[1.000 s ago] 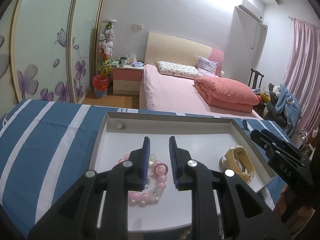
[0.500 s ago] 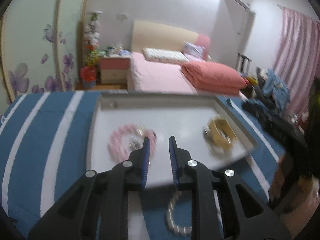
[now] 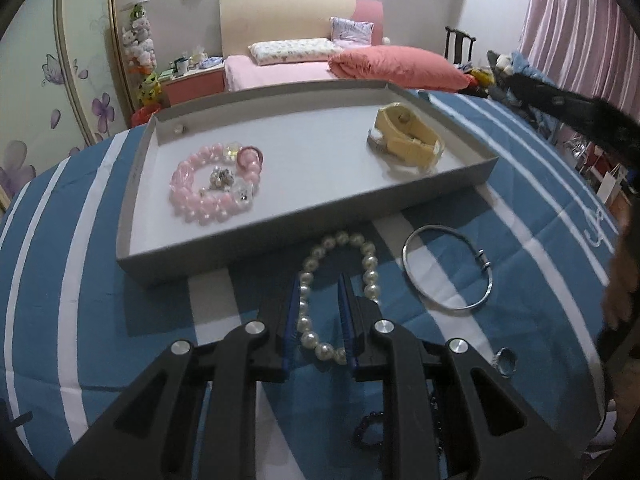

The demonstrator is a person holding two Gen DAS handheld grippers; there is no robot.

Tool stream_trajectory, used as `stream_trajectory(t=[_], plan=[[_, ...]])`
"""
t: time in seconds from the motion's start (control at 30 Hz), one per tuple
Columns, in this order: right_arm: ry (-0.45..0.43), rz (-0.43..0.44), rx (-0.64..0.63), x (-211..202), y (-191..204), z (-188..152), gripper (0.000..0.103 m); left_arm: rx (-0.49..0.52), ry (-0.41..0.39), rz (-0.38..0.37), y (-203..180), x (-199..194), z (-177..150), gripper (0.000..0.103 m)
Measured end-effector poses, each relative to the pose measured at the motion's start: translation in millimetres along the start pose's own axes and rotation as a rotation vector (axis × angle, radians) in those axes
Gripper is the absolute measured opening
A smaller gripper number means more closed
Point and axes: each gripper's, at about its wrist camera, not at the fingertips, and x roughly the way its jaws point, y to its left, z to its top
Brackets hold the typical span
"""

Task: Organize jewelry
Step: 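Lower the left tool onto the pearl necklace and close it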

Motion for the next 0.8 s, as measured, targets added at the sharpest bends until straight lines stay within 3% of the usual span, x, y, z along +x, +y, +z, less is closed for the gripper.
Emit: stream_trajectory(t=[0.33, 0.5, 0.8], plan=[[0.025, 0.009, 0.043, -4.2, -6.8, -13.6, 0.042, 0.040, 0.032, 0.051, -5.3, 7.0, -1.2, 0.020], [0.030, 0.019, 0.043, -7.1, -6.9, -16.9, 0.042, 0.059, 0.023, 0.083, -7.3, 7.7, -1.0, 0.011], [0.056, 0.043, 0.034, -9.7, -1.5, -23.6, 0.042, -0.013, 0.021, 0.122, 14.2, 1.3, -5.7, 0.010]])
